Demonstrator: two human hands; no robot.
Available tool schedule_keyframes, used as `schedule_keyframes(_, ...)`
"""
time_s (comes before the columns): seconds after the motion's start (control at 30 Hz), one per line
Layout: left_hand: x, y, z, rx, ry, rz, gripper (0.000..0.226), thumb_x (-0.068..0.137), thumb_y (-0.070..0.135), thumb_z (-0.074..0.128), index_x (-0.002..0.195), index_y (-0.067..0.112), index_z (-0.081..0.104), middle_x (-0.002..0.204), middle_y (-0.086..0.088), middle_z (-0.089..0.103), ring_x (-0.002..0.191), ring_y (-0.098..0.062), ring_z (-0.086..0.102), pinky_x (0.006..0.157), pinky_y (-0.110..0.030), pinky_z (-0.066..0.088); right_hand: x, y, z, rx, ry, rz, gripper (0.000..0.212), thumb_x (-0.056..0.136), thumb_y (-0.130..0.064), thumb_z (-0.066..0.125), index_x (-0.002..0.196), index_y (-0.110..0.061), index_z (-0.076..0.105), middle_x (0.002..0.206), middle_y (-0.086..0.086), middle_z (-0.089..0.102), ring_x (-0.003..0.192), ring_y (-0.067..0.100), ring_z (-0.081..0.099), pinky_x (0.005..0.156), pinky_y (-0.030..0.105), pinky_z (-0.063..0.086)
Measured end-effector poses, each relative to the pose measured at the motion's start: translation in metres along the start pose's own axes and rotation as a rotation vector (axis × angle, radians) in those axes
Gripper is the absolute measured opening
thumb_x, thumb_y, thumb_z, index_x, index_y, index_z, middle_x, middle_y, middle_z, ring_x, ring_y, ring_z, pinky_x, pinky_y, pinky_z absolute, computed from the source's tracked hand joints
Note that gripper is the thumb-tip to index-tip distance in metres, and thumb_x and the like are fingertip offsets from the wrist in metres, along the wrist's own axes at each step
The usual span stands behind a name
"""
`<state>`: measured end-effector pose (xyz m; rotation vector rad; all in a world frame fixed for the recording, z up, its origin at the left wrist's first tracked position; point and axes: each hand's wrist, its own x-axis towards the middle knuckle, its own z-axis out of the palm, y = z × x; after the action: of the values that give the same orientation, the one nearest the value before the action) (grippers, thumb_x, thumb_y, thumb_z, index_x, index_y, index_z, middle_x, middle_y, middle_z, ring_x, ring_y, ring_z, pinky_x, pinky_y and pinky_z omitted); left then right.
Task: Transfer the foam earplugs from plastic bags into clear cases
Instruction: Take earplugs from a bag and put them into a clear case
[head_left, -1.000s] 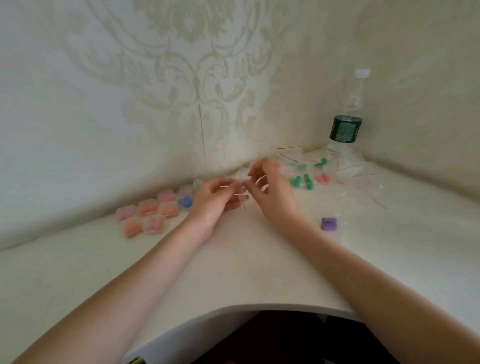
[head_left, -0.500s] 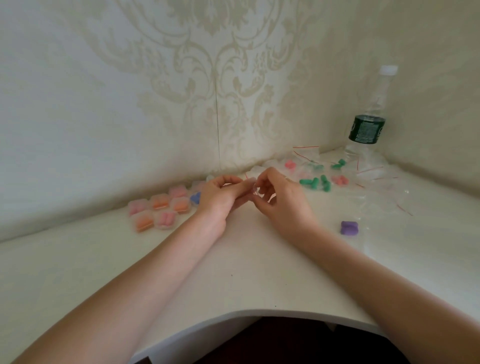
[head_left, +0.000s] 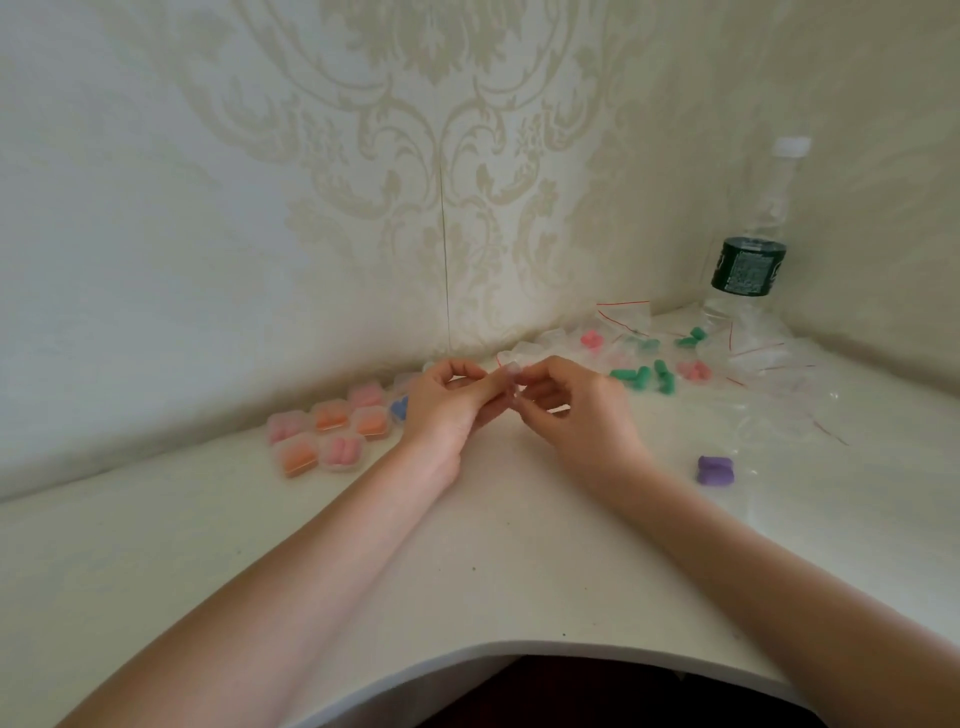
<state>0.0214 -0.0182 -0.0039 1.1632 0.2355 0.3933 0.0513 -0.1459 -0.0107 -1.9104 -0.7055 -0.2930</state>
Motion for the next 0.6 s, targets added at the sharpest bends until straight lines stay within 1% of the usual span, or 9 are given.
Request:
schedule_keyframes(0.1,-0.002,0.0,0.001,0.043,-0.012,0.006,0.031,0.07,0.005,0.079,0.074,0.01,0.05,0.071,-0.01,0.064,0.06,-0.014,0.068,0.07,-0.023,0.059,0.002,0.005,-0.003,0.091,0.026,0.076,0.008,0.084,-0.003,0.066,0.08,-0.011,0.066,0.067,0.004,0.069,0.059,0.012,0.062,0.067,0.031,0.054)
schedule_keyframes(0.17,-0.003,-0.001,0.002,0.063,-0.019,0.019,0.031,0.069,0.003,0.079,0.075,0.01,0.05,0.07,-0.01,0.064,0.06,-0.014,0.068,0.066,-0.022,0.058,0.003,0.007,-0.003,0.078,0.054,0.096,0.015,0.083,-0.004,0.065,0.075,-0.016,0.063,0.064,0.005,0.069,0.057,0.015,0.064,0.066,0.035,0.055)
schedule_keyframes(0.27,-0.001,-0.003,0.002,0.057,-0.021,0.013,0.029,0.071,0.0,0.078,0.075,0.009,0.05,0.066,-0.008,0.064,0.058,-0.013,0.068,0.063,-0.02,0.057,0.002,0.006,-0.003,0.045,0.054,0.085,0.018,0.083,-0.008,0.066,0.072,-0.021,0.06,0.065,0.003,0.069,0.059,0.015,0.065,0.064,0.032,0.054)
schedule_keyframes(0.33,0.003,-0.003,0.001,0.021,0.003,-0.008,0.029,0.073,0.001,0.077,0.073,0.01,0.05,0.061,-0.005,0.065,0.056,-0.014,0.067,0.063,-0.021,0.058,0.002,0.005,-0.001,0.038,0.014,0.058,0.014,0.081,-0.013,0.071,0.077,-0.022,0.06,0.071,-0.002,0.069,0.065,0.012,0.066,0.067,0.028,0.054)
schedule_keyframes(0.37,0.006,-0.002,0.0,0.018,0.009,-0.013,0.028,0.073,0.003,0.076,0.071,0.011,0.05,0.059,-0.005,0.065,0.055,-0.014,0.066,0.061,-0.022,0.058,0.001,0.005,0.0,0.031,-0.008,0.057,0.015,0.079,-0.017,0.075,0.082,-0.021,0.06,0.074,-0.004,0.068,0.068,0.01,0.066,0.067,0.026,0.054)
schedule_keyframes(0.43,0.007,-0.002,-0.002,0.03,0.0,-0.012,0.028,0.074,0.006,0.076,0.07,0.012,0.049,0.061,-0.008,0.065,0.055,-0.016,0.064,0.054,-0.021,0.054,0.0,0.004,0.0,0.014,-0.032,0.059,0.024,0.075,-0.022,0.079,0.088,-0.019,0.059,0.076,-0.003,0.066,0.069,0.012,0.065,0.067,0.025,0.052)
schedule_keyframes(0.5,0.004,-0.003,-0.002,0.007,-0.009,-0.012,0.028,0.074,0.004,0.075,0.072,0.011,0.049,0.061,-0.008,0.066,0.055,-0.015,0.065,0.053,-0.02,0.054,0.0,0.004,0.001,0.006,-0.008,0.037,0.023,0.076,-0.019,0.079,0.084,-0.019,0.057,0.074,0.0,0.066,0.068,0.016,0.064,0.067,0.029,0.053)
schedule_keyframes(0.53,0.003,-0.004,-0.001,-0.005,-0.013,-0.012,0.028,0.074,0.003,0.075,0.072,0.01,0.048,0.062,-0.008,0.066,0.056,-0.014,0.066,0.055,-0.02,0.055,0.0,0.004,0.0,0.011,0.006,0.037,0.021,0.078,-0.015,0.077,0.08,-0.021,0.057,0.073,0.001,0.066,0.067,0.018,0.064,0.066,0.031,0.053)
schedule_keyframes(0.6,0.001,-0.004,0.0,-0.004,-0.025,-0.008,0.028,0.073,0.002,0.076,0.073,0.009,0.049,0.071,-0.011,0.065,0.063,-0.016,0.067,0.062,-0.023,0.057,0.0,0.005,-0.001,0.052,0.01,0.064,0.022,0.08,-0.008,0.073,0.076,-0.022,0.057,0.07,0.004,0.067,0.065,0.02,0.064,0.066,0.033,0.055)
